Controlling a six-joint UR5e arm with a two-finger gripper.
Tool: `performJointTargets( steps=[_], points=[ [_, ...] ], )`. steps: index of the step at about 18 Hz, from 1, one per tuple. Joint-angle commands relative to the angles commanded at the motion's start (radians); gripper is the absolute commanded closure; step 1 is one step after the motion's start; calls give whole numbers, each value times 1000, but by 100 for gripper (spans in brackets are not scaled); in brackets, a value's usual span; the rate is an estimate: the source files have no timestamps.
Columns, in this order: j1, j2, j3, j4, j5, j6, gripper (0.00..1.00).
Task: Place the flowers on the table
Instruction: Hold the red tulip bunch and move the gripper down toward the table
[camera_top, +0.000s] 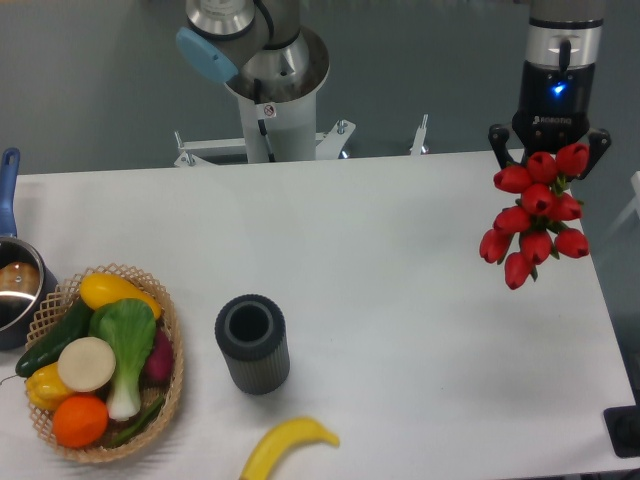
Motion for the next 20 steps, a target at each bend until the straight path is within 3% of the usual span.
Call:
performJointTargets(
  steps=[13,20],
  points=[
    [-12,-8,-32,-2,0,-18,61],
    [-57,-93,-32,15,3,-28,61]
  ],
)
